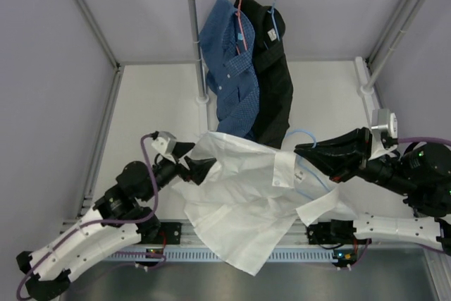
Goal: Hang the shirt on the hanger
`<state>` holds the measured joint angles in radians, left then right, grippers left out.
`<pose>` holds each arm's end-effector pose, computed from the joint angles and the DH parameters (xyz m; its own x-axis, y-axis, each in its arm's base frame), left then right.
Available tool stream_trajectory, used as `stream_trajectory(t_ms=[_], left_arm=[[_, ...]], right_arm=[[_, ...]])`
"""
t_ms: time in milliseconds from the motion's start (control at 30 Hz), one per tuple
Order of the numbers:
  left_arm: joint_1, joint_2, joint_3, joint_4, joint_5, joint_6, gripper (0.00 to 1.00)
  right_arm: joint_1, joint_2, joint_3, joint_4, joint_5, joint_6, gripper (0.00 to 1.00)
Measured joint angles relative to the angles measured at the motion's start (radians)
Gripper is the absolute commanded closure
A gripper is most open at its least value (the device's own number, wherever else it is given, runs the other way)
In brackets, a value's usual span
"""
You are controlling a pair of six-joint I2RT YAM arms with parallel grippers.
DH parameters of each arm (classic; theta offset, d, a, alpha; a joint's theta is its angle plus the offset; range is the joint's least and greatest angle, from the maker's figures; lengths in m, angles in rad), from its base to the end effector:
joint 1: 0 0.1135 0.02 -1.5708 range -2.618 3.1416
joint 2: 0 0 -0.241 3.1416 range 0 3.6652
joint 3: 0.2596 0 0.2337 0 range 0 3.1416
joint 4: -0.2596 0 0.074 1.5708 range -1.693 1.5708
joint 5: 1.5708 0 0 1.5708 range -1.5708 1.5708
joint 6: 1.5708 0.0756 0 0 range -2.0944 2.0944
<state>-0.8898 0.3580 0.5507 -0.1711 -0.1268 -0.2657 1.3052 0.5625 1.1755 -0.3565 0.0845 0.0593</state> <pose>0.1040 -0.1132 0.3033 -0.1683 -0.2060 -0.9640 0.6704 0.6930 -0.2651 0.0352 0.1052 0.4589 0.0108 0.2645 -0.9643 -0.9424 0.3252 0.0787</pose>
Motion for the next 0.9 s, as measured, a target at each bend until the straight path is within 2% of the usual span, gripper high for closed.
stream_trajectory(t_ms=[67, 100, 133, 167, 267, 567, 900], left_arm=[[0.000, 0.063, -0.029, 0.040, 0.011, -0.020, 0.15], [0.000, 0.092, -0.037, 0.067, 0.018, -0.027, 0.28], [0.000, 0.120, -0.040, 0.093, 0.025, -0.034, 0.86], [0.000, 0.146, -0.042, 0.121, 0.029, -0.042, 1.00], [-0.001, 0.189, -0.042, 0.172, 0.000, -0.047, 1.00], [-0.002, 0.209, -0.056, 0.162, -0.323, -0.171, 1.00], [-0.002, 0.227, -0.084, 0.160, -0.345, -0.214, 1.00]], right_arm=[[0.000, 0.003, 0.020, -0.027, 0.000, -0.005, 1.00], [0.000, 0.006, 0.029, -0.041, 0.000, -0.006, 1.00], [0.000, 0.010, 0.037, -0.056, 0.001, -0.008, 1.00], [0.000, 0.012, 0.042, -0.063, 0.002, -0.009, 1.00], [0.000, 0.013, 0.045, -0.079, 0.016, -0.014, 1.00], [0.000, -0.141, -0.067, -0.061, 0.182, -0.027, 1.00], [0.000, -0.115, -0.078, -0.024, 0.216, -0.039, 1.00]])
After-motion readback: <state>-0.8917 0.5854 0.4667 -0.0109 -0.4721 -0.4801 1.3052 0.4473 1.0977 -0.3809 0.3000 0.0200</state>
